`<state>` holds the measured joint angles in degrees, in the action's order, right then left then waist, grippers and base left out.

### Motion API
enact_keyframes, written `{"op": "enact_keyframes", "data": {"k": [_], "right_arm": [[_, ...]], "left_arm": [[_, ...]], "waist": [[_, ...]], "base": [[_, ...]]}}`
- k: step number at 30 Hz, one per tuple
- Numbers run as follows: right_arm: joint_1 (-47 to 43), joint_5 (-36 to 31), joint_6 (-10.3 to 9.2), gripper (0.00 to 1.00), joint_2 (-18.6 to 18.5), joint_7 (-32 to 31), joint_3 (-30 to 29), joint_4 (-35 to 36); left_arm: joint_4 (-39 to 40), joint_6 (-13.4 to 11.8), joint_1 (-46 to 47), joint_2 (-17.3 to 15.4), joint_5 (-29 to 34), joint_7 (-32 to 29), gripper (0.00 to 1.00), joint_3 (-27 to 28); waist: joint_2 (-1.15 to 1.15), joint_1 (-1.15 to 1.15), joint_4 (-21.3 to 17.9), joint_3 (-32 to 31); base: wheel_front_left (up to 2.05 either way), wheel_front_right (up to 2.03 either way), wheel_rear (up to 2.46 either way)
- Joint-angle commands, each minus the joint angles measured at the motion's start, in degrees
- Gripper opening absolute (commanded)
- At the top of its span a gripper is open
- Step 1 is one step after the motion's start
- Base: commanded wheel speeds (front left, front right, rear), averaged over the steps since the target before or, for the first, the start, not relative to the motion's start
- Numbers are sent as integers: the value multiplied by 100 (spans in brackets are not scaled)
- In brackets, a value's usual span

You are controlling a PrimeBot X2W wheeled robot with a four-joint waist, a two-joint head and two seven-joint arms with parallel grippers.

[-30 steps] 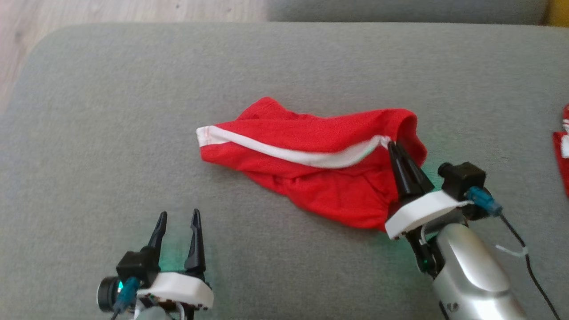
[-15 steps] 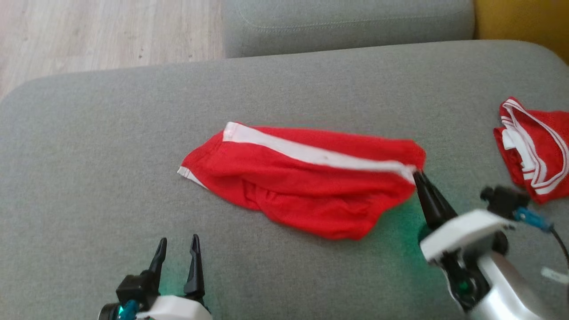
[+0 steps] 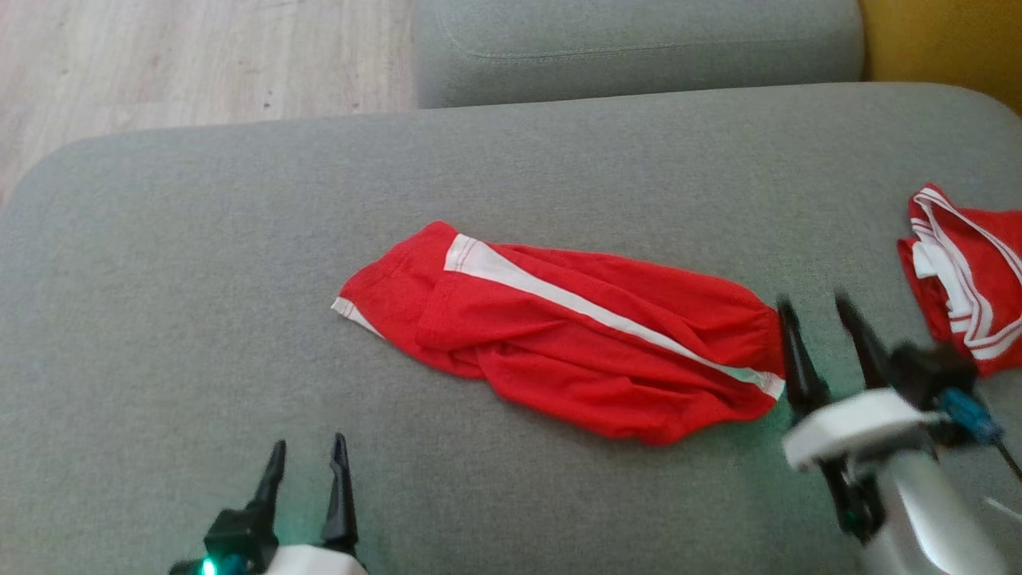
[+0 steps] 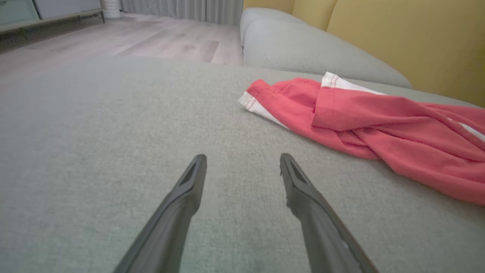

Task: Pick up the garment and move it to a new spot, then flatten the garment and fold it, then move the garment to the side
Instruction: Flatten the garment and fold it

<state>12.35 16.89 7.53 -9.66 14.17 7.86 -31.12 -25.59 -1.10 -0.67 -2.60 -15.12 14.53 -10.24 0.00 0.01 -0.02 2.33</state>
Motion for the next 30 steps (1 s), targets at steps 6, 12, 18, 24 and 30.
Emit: {"op": "enact_keyframes", "data": {"k": [6, 12, 18, 24, 30], "right_arm": [[-339, -1112, -4, 100, 516, 81, -80, 1151], [-715, -1430, -4, 100, 661, 82, -150, 1030], [-904, -1242, -4, 100, 676, 82, -151, 912], [-949, -1120, -4, 100, 677, 83, -190, 885], [-931, -1058, -4, 100, 678, 83, -457, 829]], "left_arm": [[526, -206, 188, -28, 482, 47, 100, 294], [645, -298, 86, -28, 770, 47, 100, 302], [654, -326, -78, -28, 958, 47, 100, 348], [668, -370, -161, -28, 982, 47, 100, 367], [715, -433, -177, -28, 1005, 47, 100, 444]], "waist": [[0, -1, 83, -95], [0, -1, 125, -202], [0, -1, 131, -270], [0, -1, 149, -311], [0, -1, 153, -282]], "base": [[0, 0, 0], [0, 0, 0], [0, 0, 0], [0, 0, 0], [0, 0, 0]]}}
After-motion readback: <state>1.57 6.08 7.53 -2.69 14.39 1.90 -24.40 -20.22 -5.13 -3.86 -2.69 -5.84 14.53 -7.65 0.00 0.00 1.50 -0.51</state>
